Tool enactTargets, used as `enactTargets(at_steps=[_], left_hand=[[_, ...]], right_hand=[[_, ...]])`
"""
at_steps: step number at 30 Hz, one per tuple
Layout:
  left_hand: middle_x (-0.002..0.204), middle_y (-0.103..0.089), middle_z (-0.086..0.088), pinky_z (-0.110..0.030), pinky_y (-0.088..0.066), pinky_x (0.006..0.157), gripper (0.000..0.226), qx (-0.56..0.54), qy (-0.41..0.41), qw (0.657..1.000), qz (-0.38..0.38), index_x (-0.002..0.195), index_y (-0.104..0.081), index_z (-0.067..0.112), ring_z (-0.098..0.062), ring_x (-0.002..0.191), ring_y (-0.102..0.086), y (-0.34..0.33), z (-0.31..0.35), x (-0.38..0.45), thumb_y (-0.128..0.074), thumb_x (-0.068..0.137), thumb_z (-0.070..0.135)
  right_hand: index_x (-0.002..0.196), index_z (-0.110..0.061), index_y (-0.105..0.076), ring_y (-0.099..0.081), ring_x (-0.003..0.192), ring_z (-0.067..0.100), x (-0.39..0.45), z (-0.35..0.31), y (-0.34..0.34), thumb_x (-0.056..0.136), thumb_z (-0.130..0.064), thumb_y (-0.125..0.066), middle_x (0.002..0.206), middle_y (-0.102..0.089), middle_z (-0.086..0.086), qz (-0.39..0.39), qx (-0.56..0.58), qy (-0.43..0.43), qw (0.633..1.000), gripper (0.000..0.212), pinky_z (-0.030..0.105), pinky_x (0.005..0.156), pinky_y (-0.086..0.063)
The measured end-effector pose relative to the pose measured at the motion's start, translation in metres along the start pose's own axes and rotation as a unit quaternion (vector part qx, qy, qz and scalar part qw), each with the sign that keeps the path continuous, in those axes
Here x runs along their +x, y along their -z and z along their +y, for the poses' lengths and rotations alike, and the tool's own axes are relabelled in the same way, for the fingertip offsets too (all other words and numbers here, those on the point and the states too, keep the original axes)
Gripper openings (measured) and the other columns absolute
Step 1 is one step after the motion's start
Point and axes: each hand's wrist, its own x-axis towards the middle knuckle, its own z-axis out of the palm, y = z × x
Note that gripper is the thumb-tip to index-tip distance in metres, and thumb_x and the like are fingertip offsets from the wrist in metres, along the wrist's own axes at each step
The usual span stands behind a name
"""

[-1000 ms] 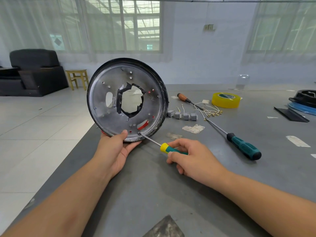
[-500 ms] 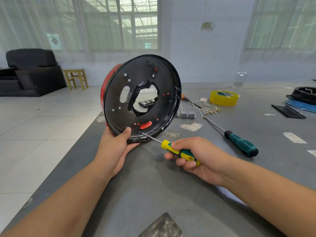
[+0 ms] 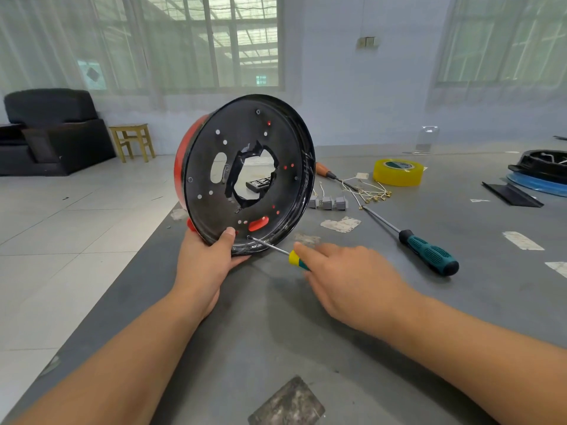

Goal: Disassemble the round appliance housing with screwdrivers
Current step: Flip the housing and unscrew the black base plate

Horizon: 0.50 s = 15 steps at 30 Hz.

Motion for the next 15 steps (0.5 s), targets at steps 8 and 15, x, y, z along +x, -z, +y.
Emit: enactTargets(at_steps=[8, 15], left_hand=[[0.125, -0.074, -0.001, -0.047, -0.066, 0.082, 0.032, 0.021, -0.037, 0.999, 0.006, 0.117, -0.058, 0.035, -0.023, 0.105, -0.077, -0.002, -0.003, -0.003, -0.061, 0.105, 0.006], [0.123, -0.071, -0.002, -0.049, -0.067, 0.080, 0.027, 0.031, -0.021, 0.997, 0.063, 0.125, -0.056, 0.023, -0.025, 0.099, -0.076, 0.001, -0.009, 0.006, -0.064, 0.103, 0.010]], right_hand=[[0.130, -0.031, -0.060, -0.068, 0.083, 0.031, -0.003, -0.010, 0.005, 0.089, -0.022, -0.063, 0.135, -0.053, -0.006, 0.091, -0.007, 0.017, 0.996, 0.042, 0.039, 0.058, -0.054], [0.099, -0.033, -0.072, -0.074, 0.098, 0.019, 0.007, -0.002, -0.005, 0.081, -0.013, -0.077, 0.109, -0.070, -0.007, 0.143, 0.622, -0.261, 0.724, 0.028, 0.024, 0.078, -0.060]])
